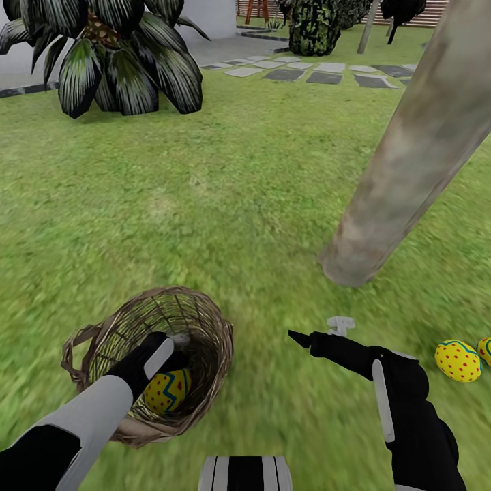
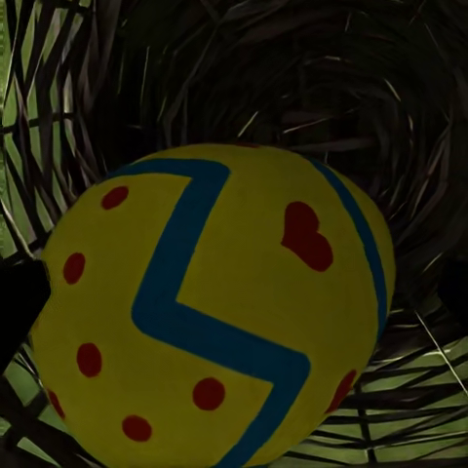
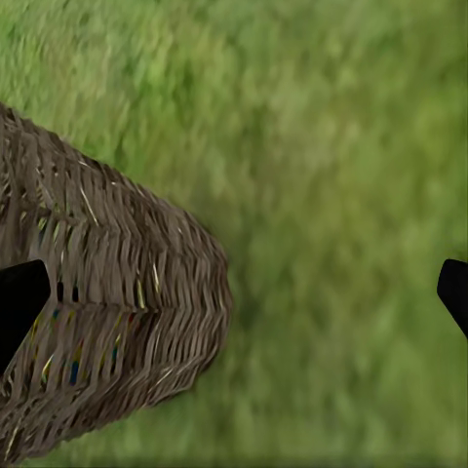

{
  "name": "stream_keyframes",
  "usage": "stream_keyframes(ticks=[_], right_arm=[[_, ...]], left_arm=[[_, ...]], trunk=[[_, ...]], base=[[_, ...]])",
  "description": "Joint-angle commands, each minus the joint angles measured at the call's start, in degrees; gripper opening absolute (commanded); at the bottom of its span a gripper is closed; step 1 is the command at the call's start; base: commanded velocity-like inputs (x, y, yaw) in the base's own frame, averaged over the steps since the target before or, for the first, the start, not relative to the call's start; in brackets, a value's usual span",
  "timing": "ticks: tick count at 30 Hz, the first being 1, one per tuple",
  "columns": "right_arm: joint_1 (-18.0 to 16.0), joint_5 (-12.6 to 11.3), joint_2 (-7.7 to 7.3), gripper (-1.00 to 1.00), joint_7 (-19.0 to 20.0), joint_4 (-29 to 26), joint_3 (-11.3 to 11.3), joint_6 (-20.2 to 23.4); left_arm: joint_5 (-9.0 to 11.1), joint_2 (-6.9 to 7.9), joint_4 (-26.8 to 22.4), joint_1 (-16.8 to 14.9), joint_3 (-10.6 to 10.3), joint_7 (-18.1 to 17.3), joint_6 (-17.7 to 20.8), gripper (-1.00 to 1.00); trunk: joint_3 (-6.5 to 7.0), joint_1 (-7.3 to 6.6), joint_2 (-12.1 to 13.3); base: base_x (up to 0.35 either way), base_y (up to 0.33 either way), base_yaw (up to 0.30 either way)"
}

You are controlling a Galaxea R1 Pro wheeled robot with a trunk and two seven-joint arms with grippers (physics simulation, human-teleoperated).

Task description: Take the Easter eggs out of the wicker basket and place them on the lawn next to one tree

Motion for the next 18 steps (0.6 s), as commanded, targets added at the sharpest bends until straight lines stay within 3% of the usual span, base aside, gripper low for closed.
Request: stream_keyframes(ticks=[1,12,18], right_arm=[[-0.05,0.54,0.06,1.00,0.56,-0.06,-0.14,0.21],[-0.05,0.54,0.06,1.00,0.56,-0.06,-0.14,0.26],[-0.05,0.54,0.06,1.00,0.56,-0.04,-0.14,0.29]], left_arm=[[0.61,0.14,-0.11,-0.02,-0.43,0.47,0.14,1.00],[0.67,0.46,-0.05,-0.08,-0.30,0.54,1.19,1.00],[0.91,0.68,-0.02,-0.11,1.34,0.61,2.40,1.00]], trunk=[[-0.04,-0.01,-0.02],[-0.04,-0.01,-0.02],[-0.48,0.04,-0.04]], base=[[0.000,0.000,0.000],[0.000,0.000,0.000],[0.000,0.000,0.000]])
